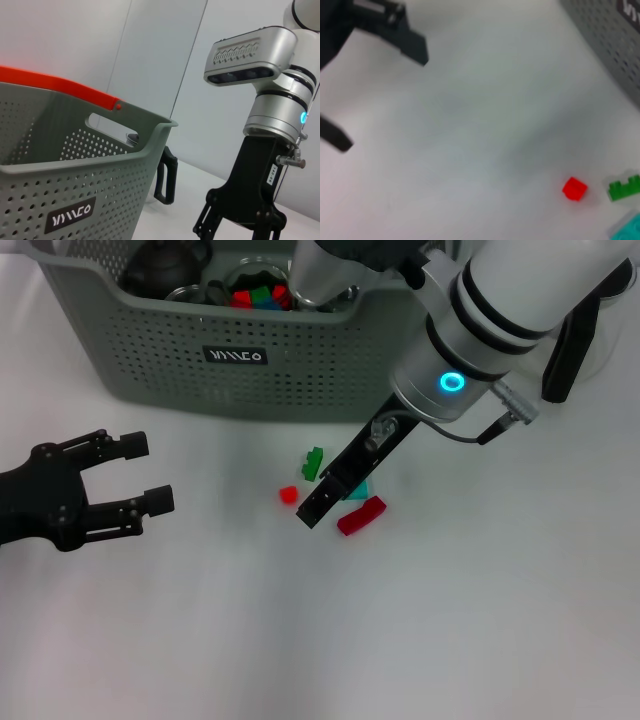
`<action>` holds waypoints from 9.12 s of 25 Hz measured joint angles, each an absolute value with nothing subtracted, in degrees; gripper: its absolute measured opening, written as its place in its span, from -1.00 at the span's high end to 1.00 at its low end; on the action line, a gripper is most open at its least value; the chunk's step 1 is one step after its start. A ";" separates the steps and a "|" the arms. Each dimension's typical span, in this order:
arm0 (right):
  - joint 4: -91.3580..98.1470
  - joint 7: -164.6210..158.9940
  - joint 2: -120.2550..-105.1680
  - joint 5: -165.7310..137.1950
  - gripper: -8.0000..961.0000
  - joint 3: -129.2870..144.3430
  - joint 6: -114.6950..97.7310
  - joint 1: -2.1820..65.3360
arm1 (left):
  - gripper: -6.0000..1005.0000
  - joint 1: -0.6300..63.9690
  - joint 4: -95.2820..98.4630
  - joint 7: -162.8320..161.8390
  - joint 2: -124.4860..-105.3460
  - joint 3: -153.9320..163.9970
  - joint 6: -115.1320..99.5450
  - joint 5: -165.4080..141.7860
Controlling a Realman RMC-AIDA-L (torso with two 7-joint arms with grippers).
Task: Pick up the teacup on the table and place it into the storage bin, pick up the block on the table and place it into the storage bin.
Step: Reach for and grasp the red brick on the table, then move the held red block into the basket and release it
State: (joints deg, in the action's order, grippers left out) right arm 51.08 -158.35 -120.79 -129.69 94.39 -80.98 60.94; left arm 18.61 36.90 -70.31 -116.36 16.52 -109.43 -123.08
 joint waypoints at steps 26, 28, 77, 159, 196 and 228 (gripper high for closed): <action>46.25 -168.89 -120.67 -137.54 -0.65 93.36 -83.51 62.14 | -0.71 19.34 36.82 -70.34 -116.36 16.52 -107.29 -123.08; 46.24 -169.08 -120.74 -138.23 -0.65 93.99 -83.47 62.37 | -0.71 19.34 36.78 -70.34 -116.36 16.52 -107.10 -123.07; 38.58 -172.40 -121.78 -131.31 -0.67 109.19 -71.03 66.88 | -0.71 19.51 35.52 -70.31 -116.36 16.53 -106.18 -122.69; 38.20 -169.03 -121.72 -127.79 -0.61 116.28 -65.36 66.13 | -0.71 19.60 35.24 -70.31 -116.37 16.52 -105.36 -122.69; 79.11 -139.05 -120.00 -104.29 -0.44 54.31 -87.21 46.12 | -0.71 21.69 35.24 -71.37 -115.84 15.21 -105.71 -122.35; 33.14 -141.54 -120.58 -146.49 -0.43 69.76 -41.04 77.14 | -0.71 21.67 33.86 -72.27 -116.42 14.53 -105.76 -121.11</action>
State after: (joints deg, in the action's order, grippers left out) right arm 33.14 -141.54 -120.58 -146.49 69.76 -41.04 77.14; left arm 21.67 33.86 -72.27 -116.42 14.53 -105.76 -121.11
